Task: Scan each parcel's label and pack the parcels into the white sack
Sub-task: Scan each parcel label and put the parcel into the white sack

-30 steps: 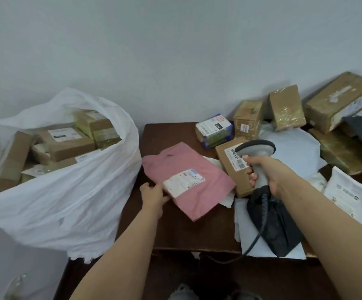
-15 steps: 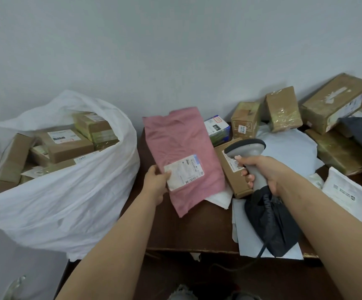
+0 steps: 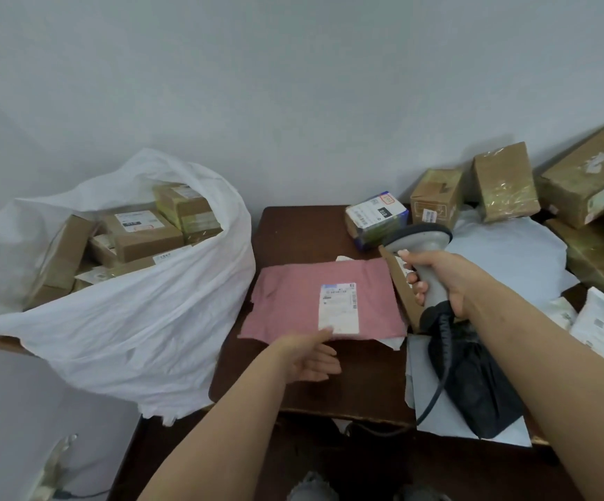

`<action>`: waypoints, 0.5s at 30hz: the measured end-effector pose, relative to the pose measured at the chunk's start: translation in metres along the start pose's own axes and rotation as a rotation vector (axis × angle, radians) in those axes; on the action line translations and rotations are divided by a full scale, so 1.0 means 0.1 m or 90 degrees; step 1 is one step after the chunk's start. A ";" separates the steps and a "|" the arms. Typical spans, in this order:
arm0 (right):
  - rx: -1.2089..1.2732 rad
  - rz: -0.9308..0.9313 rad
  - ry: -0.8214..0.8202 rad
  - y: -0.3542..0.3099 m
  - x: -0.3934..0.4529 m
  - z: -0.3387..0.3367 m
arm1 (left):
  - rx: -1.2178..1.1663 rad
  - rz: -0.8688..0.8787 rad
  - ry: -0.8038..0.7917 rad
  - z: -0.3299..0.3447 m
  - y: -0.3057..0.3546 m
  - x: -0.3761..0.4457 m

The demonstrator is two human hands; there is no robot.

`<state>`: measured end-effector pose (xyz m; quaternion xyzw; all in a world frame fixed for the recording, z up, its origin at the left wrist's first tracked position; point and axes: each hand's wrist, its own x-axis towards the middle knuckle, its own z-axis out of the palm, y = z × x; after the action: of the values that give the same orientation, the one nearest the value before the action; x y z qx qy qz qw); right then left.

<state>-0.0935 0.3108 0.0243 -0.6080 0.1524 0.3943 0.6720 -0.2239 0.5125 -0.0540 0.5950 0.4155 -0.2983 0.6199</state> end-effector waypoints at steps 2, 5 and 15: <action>-0.002 0.021 0.002 0.02 0.05 0.00 | 0.070 0.033 0.074 -0.11 -0.06 0.09; -0.004 0.057 -0.022 0.07 0.14 -0.01 | 0.182 0.132 0.369 -0.33 -0.03 0.29; -0.043 0.088 0.028 0.32 0.31 -0.06 | 0.281 -0.024 0.411 -0.29 -0.05 0.73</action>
<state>-0.0954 0.3145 -0.0206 -0.6269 0.1957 0.4312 0.6187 -0.1982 0.5498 -0.1182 0.7699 0.5257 -0.1891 0.3086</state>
